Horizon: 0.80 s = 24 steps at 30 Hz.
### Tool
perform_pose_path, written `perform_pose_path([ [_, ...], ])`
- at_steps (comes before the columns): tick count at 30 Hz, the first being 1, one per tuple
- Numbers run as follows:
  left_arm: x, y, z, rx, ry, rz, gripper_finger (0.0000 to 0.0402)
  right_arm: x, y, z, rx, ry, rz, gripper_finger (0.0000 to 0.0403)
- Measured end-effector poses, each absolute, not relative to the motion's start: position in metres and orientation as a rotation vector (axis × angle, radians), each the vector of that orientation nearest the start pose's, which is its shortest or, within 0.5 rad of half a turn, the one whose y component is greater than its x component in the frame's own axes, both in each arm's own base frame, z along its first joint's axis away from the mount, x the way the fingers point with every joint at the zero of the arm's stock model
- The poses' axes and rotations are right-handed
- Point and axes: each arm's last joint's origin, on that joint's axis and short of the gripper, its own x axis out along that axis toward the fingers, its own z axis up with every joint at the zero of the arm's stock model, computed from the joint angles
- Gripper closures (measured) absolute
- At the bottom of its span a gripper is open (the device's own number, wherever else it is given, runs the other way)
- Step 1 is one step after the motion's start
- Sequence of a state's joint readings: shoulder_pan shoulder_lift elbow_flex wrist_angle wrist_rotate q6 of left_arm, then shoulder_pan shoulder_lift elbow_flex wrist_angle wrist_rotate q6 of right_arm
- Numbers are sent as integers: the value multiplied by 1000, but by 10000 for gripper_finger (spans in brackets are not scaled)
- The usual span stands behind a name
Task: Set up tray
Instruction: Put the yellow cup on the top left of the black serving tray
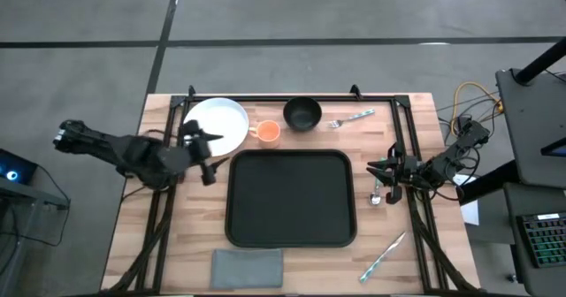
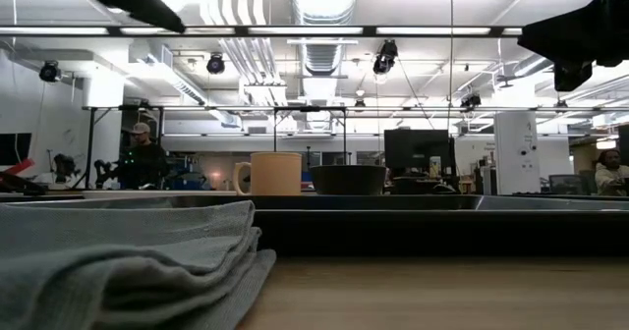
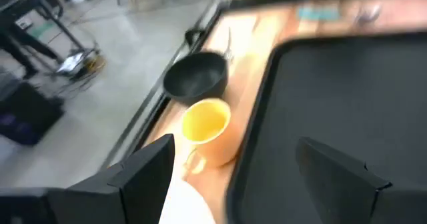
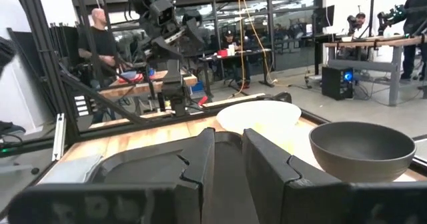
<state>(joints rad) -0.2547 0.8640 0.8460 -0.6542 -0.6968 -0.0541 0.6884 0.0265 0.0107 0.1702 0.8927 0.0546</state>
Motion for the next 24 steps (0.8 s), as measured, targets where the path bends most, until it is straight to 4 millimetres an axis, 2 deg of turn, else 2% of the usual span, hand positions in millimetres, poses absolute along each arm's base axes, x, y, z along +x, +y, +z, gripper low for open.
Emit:
perform_pose_path([
  [5, 218, -2, 316, 316, 754, 253, 114, 82, 38, 179, 203, -113, -194, 335],
  [8, 246, 24, 324, 280, 793, 170, 114, 82, 38, 178, 210, -102, -187, 335],
  [10, 261, 45, 323, 247, 847, 129, 114, 82, 39, 175, 220, -83, -182, 335],
  [13, 279, 73, 313, 222, 950, 111, 114, 83, 41, 170, 239, -38, -141, 335],
  [16, 291, 92, 299, 208, 1034, 96, 114, 85, 43, 166, 267, -7, -113, 335],
  [21, 308, 101, 263, 209, 1155, 35, 114, 89, 47, 161, 280, 49, -105, 335],
  [24, 314, 106, 252, 198, 1171, 17, 114, 91, 49, 156, 282, 86, -113, 335],
])
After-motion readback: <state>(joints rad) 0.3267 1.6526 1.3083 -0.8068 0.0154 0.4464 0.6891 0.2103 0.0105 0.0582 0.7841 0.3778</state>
